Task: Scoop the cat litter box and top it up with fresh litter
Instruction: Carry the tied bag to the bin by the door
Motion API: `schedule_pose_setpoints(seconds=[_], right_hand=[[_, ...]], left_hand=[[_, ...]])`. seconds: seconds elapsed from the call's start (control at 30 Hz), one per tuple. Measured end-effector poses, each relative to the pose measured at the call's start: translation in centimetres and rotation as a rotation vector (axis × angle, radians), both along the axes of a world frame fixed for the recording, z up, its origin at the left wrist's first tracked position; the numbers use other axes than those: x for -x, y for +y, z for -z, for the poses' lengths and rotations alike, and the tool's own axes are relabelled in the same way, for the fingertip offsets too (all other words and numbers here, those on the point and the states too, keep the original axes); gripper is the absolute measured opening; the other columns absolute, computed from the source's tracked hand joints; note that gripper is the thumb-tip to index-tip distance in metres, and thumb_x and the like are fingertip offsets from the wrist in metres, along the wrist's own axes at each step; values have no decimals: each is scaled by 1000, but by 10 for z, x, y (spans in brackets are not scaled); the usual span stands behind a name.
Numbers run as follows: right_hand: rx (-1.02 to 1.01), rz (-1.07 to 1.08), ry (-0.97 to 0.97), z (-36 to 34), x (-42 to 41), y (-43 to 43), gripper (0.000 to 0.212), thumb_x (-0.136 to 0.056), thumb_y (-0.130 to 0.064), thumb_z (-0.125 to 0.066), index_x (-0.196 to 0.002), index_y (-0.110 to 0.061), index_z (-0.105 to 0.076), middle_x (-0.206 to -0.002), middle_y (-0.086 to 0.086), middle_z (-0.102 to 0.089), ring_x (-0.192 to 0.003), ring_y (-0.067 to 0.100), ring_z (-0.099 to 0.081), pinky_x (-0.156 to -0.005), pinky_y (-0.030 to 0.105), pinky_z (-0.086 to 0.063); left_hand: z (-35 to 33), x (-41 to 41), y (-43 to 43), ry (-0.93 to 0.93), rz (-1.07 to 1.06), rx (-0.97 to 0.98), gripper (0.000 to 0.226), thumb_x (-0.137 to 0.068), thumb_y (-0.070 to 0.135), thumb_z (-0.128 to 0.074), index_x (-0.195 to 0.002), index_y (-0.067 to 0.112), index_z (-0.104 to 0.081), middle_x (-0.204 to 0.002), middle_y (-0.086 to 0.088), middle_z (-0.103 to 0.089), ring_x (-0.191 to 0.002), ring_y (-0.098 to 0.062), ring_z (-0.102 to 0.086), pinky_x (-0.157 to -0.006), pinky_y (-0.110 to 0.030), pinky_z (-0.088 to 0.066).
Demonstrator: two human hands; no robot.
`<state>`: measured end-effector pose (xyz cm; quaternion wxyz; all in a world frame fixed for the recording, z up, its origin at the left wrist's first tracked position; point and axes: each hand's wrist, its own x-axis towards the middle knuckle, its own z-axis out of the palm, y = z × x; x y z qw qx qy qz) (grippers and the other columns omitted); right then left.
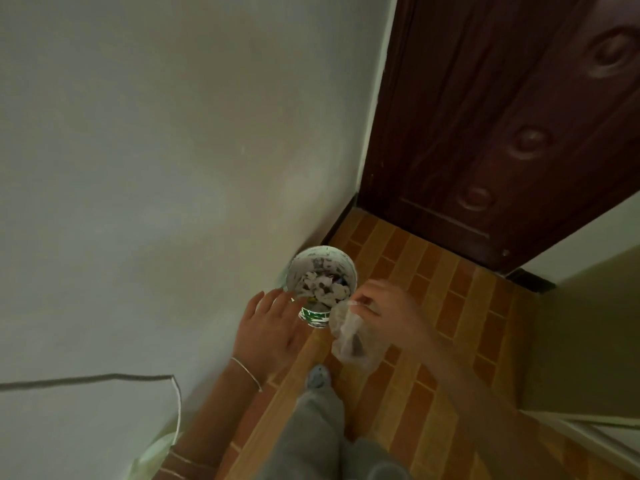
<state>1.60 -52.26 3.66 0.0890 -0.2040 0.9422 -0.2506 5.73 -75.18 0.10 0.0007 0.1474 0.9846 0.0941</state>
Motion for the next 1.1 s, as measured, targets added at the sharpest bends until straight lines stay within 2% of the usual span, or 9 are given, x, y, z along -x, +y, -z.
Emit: schedule_pose_setpoints(seconds=[0.2,0.4,0.5,0.6,0.63,0.73,0.9,1.0,1.1], right_hand=[[-41,-12,-64,7,60,-10,20,-92,-30,-53,-102,-15,-62,-98,-3,-57,-92,10,-50,-76,23,-40],[-56,19,-96,31,124,-25,16,-91,-26,-54,-102,-17,-62,-99,-3,-56,-93,12,-52,-76,25,-45],[-26,61,-94,45,146,-29,12,-90,-23,-56,-95,-16,-64,-89,-8,-52,-87,11,-53,-68,19,-41],[-21,75,-103,60,167,-32,13,-91,-22,-55,-97,-16,-65,-92,-5,-58,-86,10,-54,-69,21,-46],[-33,69,-102,65,174,-34,13,-91,-23,-55,-98,-17,-65,-94,-4,-60,-86,9,-54,-68,19,-45],[-62,44,-103,81,197,-39,15,-91,-22,-55,-101,-16,-64,-97,-2,-63,-85,6,-53,-62,10,-35],[-80,-11,-181,110,232,-43,19,-90,-18,-57,-106,-12,-65,-103,4,-66,-97,17,-60,-76,23,-45],[-113,-47,-254,121,247,-42,27,-89,-17,-59,-115,-9,-62,-111,7,-65,-103,19,-59,-83,23,-44],[-115,-70,-292,123,255,-39,34,-90,-17,-58,-123,-8,-57,-118,9,-61,-110,22,-56,-90,30,-44]], left_hand=[[10,64,-10,-1,-53,-19,44,-91,41,-37,-119,18,-62,-119,-5,-63,-113,-28,-57,-95,-45,-44],[23,116,-19,-10,-42,-12,44,-89,41,-39,-117,18,-63,-116,-5,-65,-108,-29,-60,-93,-45,-47],[35,131,-18,-53,-50,-15,44,-88,40,-38,-116,18,-64,-115,-5,-66,-107,-28,-60,-92,-45,-48],[50,147,-16,-88,-84,-17,45,-88,40,-36,-114,17,-65,-114,-5,-66,-106,-29,-61,-92,-45,-48],[54,152,-16,-94,-96,-24,45,-88,39,-36,-114,17,-65,-114,-6,-66,-106,-29,-61,-91,-45,-48],[68,165,-17,-92,-109,-48,44,-87,38,-39,-116,18,-64,-116,-5,-65,-106,-29,-61,-91,-45,-48],[83,189,-15,-38,-147,-84,41,-88,36,-43,-119,19,-62,-117,-5,-64,-108,-28,-59,-93,-42,-46],[87,200,-11,-47,-151,-67,41,-86,35,-42,-116,17,-64,-114,-6,-66,-106,-29,-60,-90,-42,-47],[91,205,-8,-93,-168,-59,42,-86,36,-41,-116,16,-64,-114,-6,-65,-106,-30,-60,-91,-42,-47]])
